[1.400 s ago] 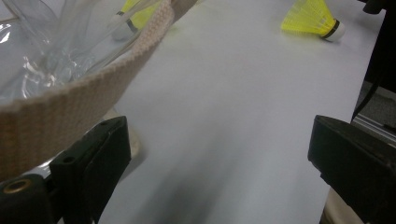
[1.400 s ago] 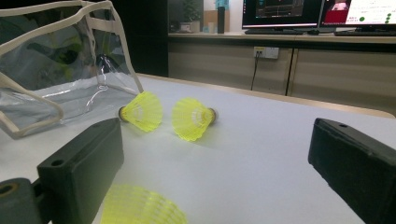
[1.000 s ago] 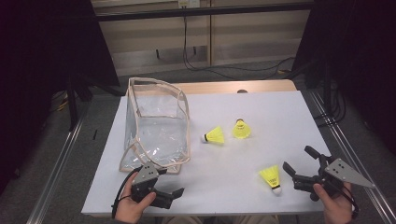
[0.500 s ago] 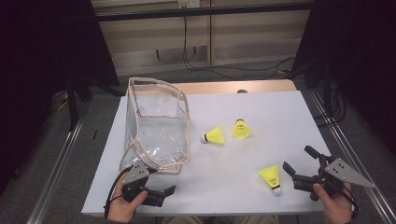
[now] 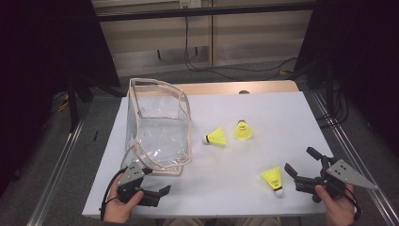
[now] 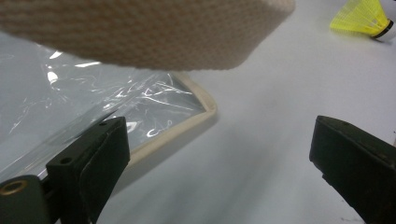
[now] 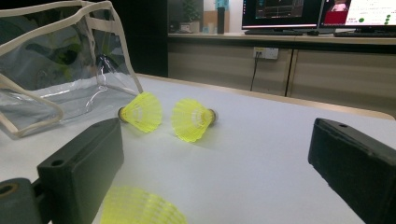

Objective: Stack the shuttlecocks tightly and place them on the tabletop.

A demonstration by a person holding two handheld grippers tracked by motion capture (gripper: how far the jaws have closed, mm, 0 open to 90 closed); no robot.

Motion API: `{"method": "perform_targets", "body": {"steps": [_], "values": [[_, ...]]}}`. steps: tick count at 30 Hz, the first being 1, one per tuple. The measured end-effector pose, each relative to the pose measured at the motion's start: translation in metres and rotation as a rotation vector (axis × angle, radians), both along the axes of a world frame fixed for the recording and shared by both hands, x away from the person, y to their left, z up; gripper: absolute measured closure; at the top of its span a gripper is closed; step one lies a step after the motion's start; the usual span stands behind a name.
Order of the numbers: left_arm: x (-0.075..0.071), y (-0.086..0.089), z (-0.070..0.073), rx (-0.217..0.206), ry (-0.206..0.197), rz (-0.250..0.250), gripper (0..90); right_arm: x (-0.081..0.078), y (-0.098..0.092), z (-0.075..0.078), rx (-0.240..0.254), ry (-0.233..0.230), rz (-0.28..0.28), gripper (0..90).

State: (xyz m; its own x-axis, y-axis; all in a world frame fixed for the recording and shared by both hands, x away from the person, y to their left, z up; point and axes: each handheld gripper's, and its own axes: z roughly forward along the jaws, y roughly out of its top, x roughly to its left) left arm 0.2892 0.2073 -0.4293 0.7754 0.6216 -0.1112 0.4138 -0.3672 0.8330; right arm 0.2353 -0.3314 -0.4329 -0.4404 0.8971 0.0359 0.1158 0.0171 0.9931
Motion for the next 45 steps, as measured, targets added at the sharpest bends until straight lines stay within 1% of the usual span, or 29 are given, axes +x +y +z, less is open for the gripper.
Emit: {"method": "perform_targets", "body": {"steps": [3,4,7,13,15,18,21,22,23,24,27,29,30,32,33,36,38,40,41,42,44,45], "values": [[0.001,0.004,-0.002,-0.003,0.006,0.001,4.8,0.0,0.0,0.0,-0.001,0.0,0.0,2.9],[0.001,0.006,-0.002,0.002,-0.001,0.002,4.8,0.0,0.0,0.0,-0.002,0.0,0.001,2.9],[0.002,0.01,-0.003,0.0,0.006,0.018,4.8,0.0,0.0,0.0,0.001,0.0,0.0,2.9],[0.004,0.016,-0.004,0.004,-0.005,0.025,5.3,0.0,0.0,0.0,-0.002,-0.001,0.0,2.9],[0.005,0.017,-0.004,-0.001,-0.012,0.025,5.9,0.0,0.001,0.0,-0.003,-0.002,0.001,2.9],[0.005,0.018,-0.004,-0.006,-0.011,0.027,6.4,0.0,0.002,0.001,-0.001,-0.004,0.003,2.9],[0.005,0.02,-0.003,-0.012,-0.014,0.02,6.4,0.0,0.002,0.002,-0.002,-0.007,0.003,2.9],[0.006,0.02,-0.003,-0.017,-0.023,0.017,6.4,0.0,0.002,0.002,-0.004,-0.007,0.002,2.9],[0.006,0.022,-0.002,-0.013,-0.021,0.013,6.4,0.0,0.002,0.002,-0.004,-0.007,0.003,2.9],[0.007,0.022,-0.002,-0.025,-0.018,0.013,6.7,0.0,0.001,0.001,-0.005,-0.007,0.003,2.9],[0.008,0.024,-0.003,-0.034,-0.027,0.002,6.8,0.0,0.0,0.002,-0.002,-0.004,-0.002,2.9],[0.008,0.024,-0.003,-0.032,-0.033,-0.004,6.8,0.001,-0.001,0.002,-0.006,-0.007,-0.005,2.9],[0.008,0.025,-0.003,-0.033,-0.03,-0.008,6.8,0.001,-0.001,0.003,-0.004,-0.007,-0.006,2.9],[0.007,0.026,-0.004,-0.031,-0.043,-0.013,6.8,0.002,0.0,0.003,-0.006,-0.005,-0.01,2.9],[0.007,0.026,-0.004,-0.036,-0.043,-0.009,6.8,0.003,0.0,0.003,-0.008,-0.004,-0.011,2.9],[0.007,0.026,-0.003,-0.035,-0.048,-0.005,6.8,0.004,0.001,0.005,-0.015,0.002,-0.011,2.9],[0.007,0.025,-0.003,-0.036,-0.044,0.0,6.8,0.005,0.001,0.007,-0.007,0.004,-0.008,2.9],[0.007,0.025,-0.003,-0.03,-0.045,-0.002,6.8,0.007,0.001,0.008,-0.021,0.004,-0.017,2.9],[0.007,0.025,-0.003,-0.017,-0.056,-0.005,6.7,0.008,0.0,0.008,-0.021,0.003,-0.017,2.9],[0.007,0.025,-0.003,-0.022,-0.05,-0.006,6.6,0.009,-0.001,0.009,-0.013,0.01,-0.022,2.9],[0.007,0.026,-0.003,-0.022,-0.05,-0.013,6.1,0.012,-0.002,0.009,-0.016,0.02,-0.034,2.9],[0.007,0.026,-0.004,-0.03,-0.045,-0.015,6.0,0.013,-0.002,0.01,-0.01,0.026,-0.036,2.9]]}}
